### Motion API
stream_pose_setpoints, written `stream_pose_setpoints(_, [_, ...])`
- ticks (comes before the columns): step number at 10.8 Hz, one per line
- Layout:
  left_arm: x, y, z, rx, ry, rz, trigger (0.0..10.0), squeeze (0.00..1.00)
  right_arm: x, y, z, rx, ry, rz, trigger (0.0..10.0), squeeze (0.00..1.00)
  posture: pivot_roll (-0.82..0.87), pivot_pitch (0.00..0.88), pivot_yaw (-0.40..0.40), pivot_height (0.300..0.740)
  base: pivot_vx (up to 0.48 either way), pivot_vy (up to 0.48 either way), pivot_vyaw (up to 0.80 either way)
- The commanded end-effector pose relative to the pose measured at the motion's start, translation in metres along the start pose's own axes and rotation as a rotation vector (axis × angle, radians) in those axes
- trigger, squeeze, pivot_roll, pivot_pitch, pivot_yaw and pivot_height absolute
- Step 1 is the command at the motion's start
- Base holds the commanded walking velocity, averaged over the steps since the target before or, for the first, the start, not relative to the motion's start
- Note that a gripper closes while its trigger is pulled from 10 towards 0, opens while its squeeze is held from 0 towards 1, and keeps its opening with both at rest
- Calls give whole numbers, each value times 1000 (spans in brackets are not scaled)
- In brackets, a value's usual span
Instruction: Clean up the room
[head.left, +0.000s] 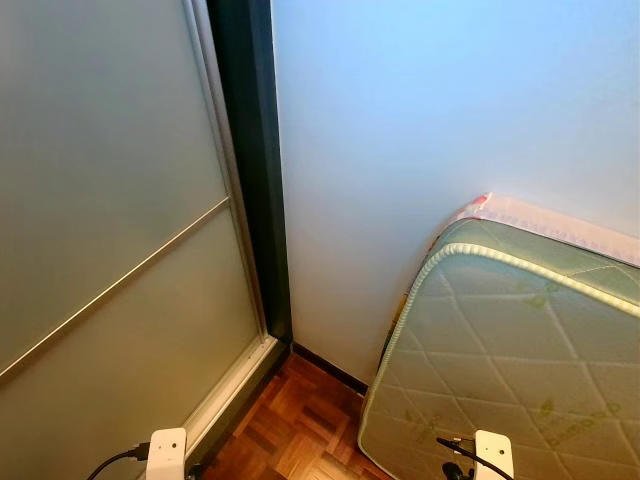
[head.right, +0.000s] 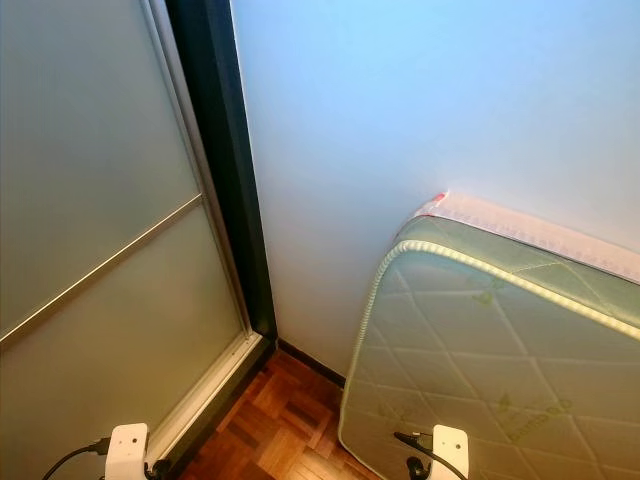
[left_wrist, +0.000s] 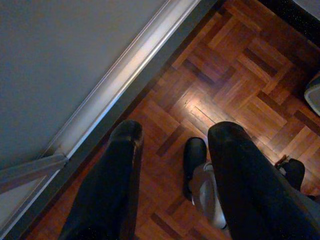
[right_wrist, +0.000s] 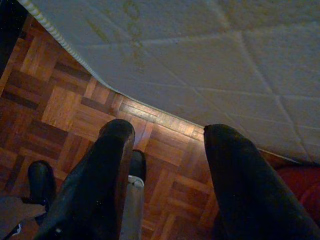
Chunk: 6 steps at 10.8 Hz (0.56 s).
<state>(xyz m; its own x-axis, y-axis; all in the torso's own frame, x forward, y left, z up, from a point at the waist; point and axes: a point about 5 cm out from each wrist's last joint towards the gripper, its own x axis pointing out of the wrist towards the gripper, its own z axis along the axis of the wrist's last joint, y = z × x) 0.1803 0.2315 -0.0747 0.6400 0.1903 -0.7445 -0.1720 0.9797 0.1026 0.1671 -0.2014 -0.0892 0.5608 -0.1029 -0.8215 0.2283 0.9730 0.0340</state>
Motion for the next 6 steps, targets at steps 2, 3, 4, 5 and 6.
stream_pose_setpoints(2, [7, -19, 18, -10, 48, -106, 10000, 0, 6, 19, 36, -80, -23, 152, 10000, 0, 183, 3, -71, 740, 0, 0, 0])
stream_pose_setpoints(3, [7, -18, 15, -9, 56, -102, 10000, 0, 6, 19, 34, -78, -20, 149, 10000, 0, 182, 0, -72, 740, 0, 0, 0])
stream_pose_setpoints(4, [6, -17, 11, -13, 67, -98, 10000, 0, 6, 19, 34, -96, -20, 146, 10000, 0, 178, 0, -72, 740, 0, 0, 0])
stream_pose_setpoints(5, [6, -17, 11, -13, 67, -98, 10000, 0, 6, 19, 34, -96, -20, 146, 10000, 0, 178, 0, -72, 740, 0, 0, 0])
stream_pose_setpoints(6, [6, -17, 11, -13, 67, -98, 10000, 0, 6, 19, 34, -96, -20, 146, 10000, 0, 178, 0, -72, 740, 0, 0, 0])
